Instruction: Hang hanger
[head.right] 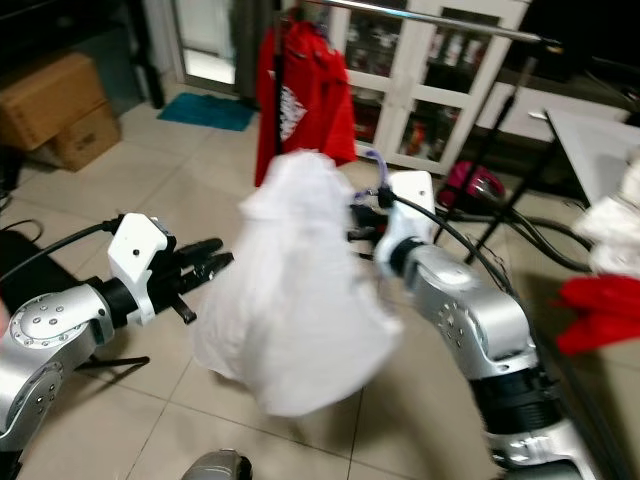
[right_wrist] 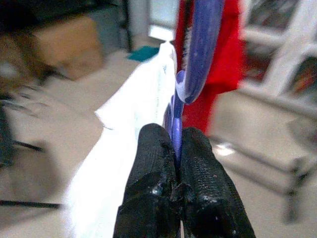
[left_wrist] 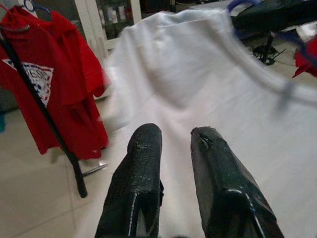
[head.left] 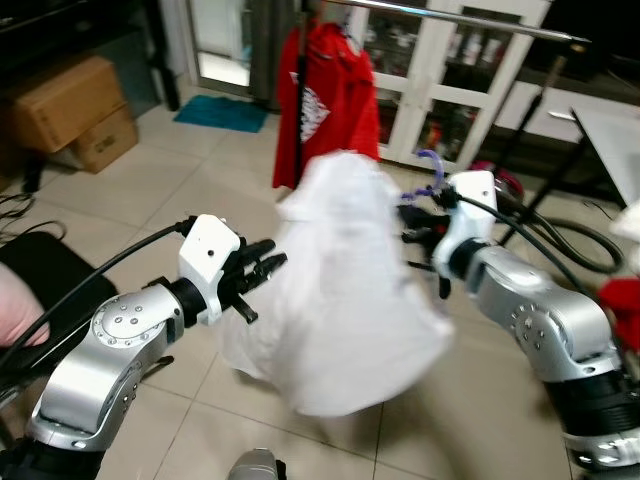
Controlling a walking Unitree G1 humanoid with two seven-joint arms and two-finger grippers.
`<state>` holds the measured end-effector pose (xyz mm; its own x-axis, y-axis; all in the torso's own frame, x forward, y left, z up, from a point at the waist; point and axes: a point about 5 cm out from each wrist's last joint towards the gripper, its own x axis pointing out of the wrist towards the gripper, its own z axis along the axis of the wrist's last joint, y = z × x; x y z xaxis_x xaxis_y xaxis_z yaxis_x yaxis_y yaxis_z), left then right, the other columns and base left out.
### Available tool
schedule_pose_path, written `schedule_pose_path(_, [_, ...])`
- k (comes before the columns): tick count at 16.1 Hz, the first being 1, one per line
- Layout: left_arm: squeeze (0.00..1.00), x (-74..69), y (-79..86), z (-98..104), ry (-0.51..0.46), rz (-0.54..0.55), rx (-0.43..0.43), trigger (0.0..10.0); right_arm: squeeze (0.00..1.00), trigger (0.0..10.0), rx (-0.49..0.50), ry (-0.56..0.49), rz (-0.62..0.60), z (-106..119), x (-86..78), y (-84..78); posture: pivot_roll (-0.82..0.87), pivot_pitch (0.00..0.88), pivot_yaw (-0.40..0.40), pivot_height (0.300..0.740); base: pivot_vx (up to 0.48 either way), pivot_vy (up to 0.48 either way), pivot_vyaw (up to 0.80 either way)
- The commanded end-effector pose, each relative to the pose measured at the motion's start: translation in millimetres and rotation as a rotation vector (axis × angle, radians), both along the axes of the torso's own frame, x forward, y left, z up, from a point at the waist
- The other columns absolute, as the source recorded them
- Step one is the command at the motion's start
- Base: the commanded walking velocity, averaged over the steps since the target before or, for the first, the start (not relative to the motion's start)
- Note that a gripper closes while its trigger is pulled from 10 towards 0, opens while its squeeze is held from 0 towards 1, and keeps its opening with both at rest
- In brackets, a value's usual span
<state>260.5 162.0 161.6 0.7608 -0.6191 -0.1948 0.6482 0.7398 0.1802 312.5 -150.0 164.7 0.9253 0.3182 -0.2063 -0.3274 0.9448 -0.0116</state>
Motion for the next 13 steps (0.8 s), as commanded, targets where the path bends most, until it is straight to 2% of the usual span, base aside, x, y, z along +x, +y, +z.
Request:
schedule_pose_path(1, [0.00, 6.9, 3.2, 4.9, -0.047, 0.021, 0.027, 10.0, 0.00, 10.0, -0.121, -0.094, 0.005, 3.6, 1.3, -3.3, 0.13, 0.000, -0.056, 0.740, 0.000, 0.000, 0.00])
schedule_pose_path(3, [0.00, 14.9, 9.3, 5.1, -0.087, 0.054, 0.063, 10.0, 0.00, 10.0, -0.247, -0.158, 0.106, 0.9, -0.5, -5.3, 0.13, 0.000, -0.054, 0.740, 0.000, 0.000, 0.00])
schedule_pose_path(5, [0.00, 18.0, 13.0, 8.5, -0.102, 0.027, 0.083, 10.0, 0.00, 10.0, -0.273, -0.123, 0.264, -5.7, -7.8, -4.1, 0.12, 0.000, -0.053, 0.740, 0.000, 0.000, 0.00])
schedule_pose_path(6, [0.00, 20.1, 14.8, 11.1, -0.109, 0.026, 0.079, 10.0, 0.00, 10.0, -0.279, -0.104, 0.295, -8.3, -9.7, -5.1, 0.12, 0.000, -0.052, 0.740, 0.000, 0.000, 0.00])
schedule_pose_path(7, [0.00, 29.0, 22.4, 18.6, -0.126, 0.023, 0.076, 10.0, 0.00, 10.0, -0.293, -0.069, 0.358, -13.3, -12.3, -9.8, 0.12, 0.000, -0.054, 0.740, 0.000, 0.000, 0.00])
schedule_pose_path(8, [0.00, 31.7, 25.6, 21.4, -0.126, 0.022, 0.067, 10.0, 0.00, 10.0, -0.285, -0.066, 0.367, -12.5, -12.2, -11.5, 0.12, 0.000, -0.054, 0.740, 0.000, 0.000, 0.00])
schedule_pose_path(9, [1.00, 36.8, 33.2, 32.0, -0.166, 0.004, 0.075, 10.0, 0.00, 10.0, -0.256, -0.067, 0.414, -6.1, -13.0, -15.1, 0.12, 0.000, -0.053, 0.740, 0.000, 0.000, 0.00])
schedule_pose_path(10, [1.00, 40.6, 40.2, 40.5, -0.201, -0.023, 0.112, 10.0, 0.00, 10.0, -0.249, -0.070, 0.475, 0.9, -15.1, -18.4, 0.12, 0.000, -0.053, 0.740, 0.000, 0.000, 0.00])
schedule_pose_path(13, [1.00, 47.8, 56.8, 50.6, -0.200, -0.113, 0.169, 10.0, 0.00, 10.0, -0.224, -0.070, 0.636, 20.1, -23.2, -23.7, 0.12, 0.000, -0.051, 0.740, 0.000, 0.000, 0.00])
